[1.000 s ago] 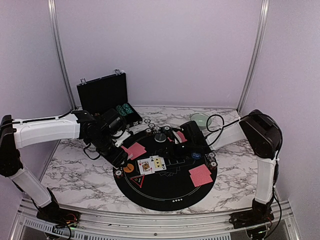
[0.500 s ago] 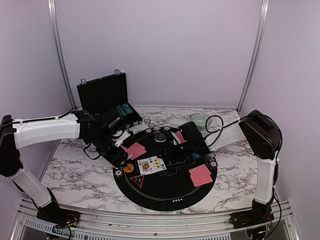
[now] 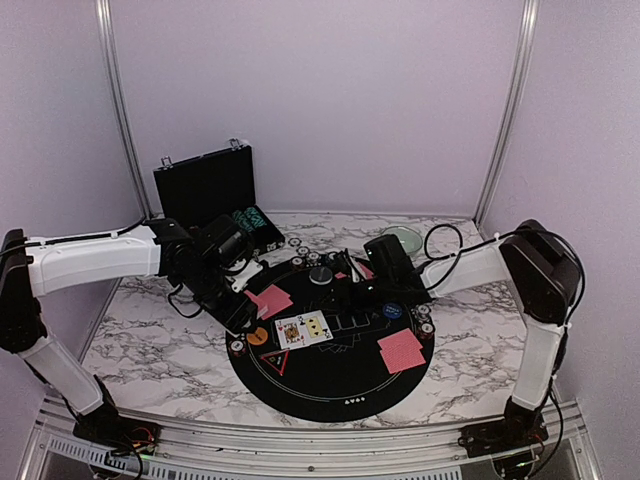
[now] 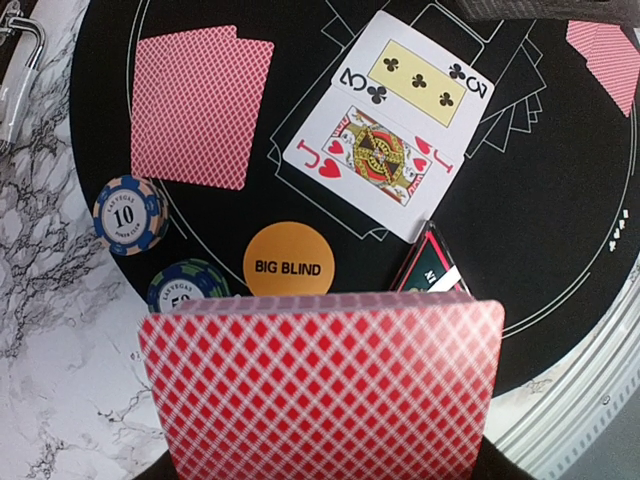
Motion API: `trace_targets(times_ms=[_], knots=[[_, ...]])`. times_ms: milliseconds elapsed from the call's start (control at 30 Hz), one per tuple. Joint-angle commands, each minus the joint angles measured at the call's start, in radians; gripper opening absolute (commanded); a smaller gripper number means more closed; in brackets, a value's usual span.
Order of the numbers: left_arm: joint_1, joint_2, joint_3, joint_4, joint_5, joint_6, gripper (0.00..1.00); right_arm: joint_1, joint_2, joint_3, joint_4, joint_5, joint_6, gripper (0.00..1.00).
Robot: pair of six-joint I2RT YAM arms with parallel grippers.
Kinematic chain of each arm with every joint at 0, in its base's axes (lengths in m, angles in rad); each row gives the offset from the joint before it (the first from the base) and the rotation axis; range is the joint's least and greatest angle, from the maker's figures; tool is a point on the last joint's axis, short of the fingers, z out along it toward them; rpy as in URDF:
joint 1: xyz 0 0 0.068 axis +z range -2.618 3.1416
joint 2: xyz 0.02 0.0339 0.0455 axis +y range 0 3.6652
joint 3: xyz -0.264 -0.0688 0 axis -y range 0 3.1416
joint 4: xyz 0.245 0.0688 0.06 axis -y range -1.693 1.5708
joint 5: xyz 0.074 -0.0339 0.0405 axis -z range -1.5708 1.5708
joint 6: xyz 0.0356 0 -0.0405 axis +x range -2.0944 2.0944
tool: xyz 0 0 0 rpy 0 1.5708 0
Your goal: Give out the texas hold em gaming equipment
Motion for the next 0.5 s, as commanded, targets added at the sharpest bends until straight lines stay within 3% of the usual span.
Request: trace_targets(times_ms=[0,167,467], knots=[[-0.006,0.016,0.050,0.007,0.009,0.004,0.50,-0.005,-0.081,-0.001,0.050,-0.088,0.039,0.58],[-0.030,0.040,0.082,-0.011,-0.007,0.004,0.50,0.007,-0.100,-0.031,0.169,-0.183,0.126,0.67],[-0.084,0.081,0.138,-0.036,-0.028,-0.003,0.50,0.065,-0.047,-0.043,0.368,-0.263,0.281,0.70]])
